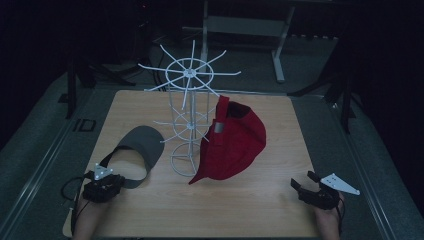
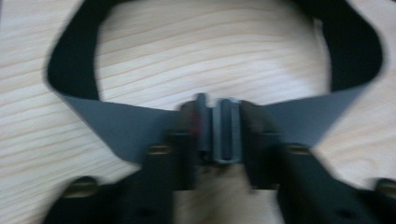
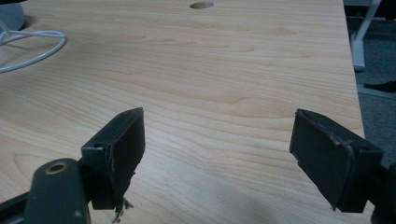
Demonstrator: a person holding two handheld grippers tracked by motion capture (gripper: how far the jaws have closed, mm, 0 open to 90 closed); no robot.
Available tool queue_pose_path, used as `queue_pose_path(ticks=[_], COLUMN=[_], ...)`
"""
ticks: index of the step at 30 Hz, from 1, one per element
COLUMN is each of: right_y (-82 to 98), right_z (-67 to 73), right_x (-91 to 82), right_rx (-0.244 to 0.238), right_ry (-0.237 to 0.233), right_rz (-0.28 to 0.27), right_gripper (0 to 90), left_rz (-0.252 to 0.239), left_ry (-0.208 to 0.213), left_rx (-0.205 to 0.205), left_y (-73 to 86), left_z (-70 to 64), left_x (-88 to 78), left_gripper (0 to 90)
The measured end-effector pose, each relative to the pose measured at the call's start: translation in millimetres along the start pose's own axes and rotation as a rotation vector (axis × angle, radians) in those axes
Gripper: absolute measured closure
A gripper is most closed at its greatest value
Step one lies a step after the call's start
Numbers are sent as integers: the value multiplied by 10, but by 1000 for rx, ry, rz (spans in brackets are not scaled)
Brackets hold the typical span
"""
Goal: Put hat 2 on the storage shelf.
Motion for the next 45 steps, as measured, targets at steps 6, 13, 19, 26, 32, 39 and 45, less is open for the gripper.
queue_pose_path(ticks=[6, 13, 19, 26, 32, 39, 45], right_y=[-4, 13, 22, 36, 38, 37, 38], right_z=[-24, -86, -166, -264, -256, -251, -255], right_x=[-9, 15, 4, -15, -9, -9, -11], right_rx=[21, 41, 40, 83, 84, 86, 93], right_ry=[2, 69, 164, 230, 218, 209, 204], right_rz=[-6, 30, 37, 47, 52, 52, 52], right_gripper=[178, 171, 172, 174, 173, 173, 173], left_rz=[-22, -103, -191, -291, -389, -485, -535], left_ry=[24, 63, 64, 97, 142, 195, 206], left_rx=[0, -38, -54, -30, -2, 13, 64], left_y=[14, 22, -82, -314, -556, -839, -1100], left_z=[7, 86, 127, 76, 52, 33, -23], left_x=[-10, -133, -355, -650, -888, -1140, -1347], left_gripper=[826, 834, 835, 836, 836, 836, 836])
Point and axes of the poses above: each handheld gripper's, and its own axes: x roughly forward along the jaws, y roughly out of its underside, z roughly to its left, the point moved 7 cm from there along x, roughly forward along the jaws, and after that the axes turned 6 degrees about y, right-handed, at the moved point
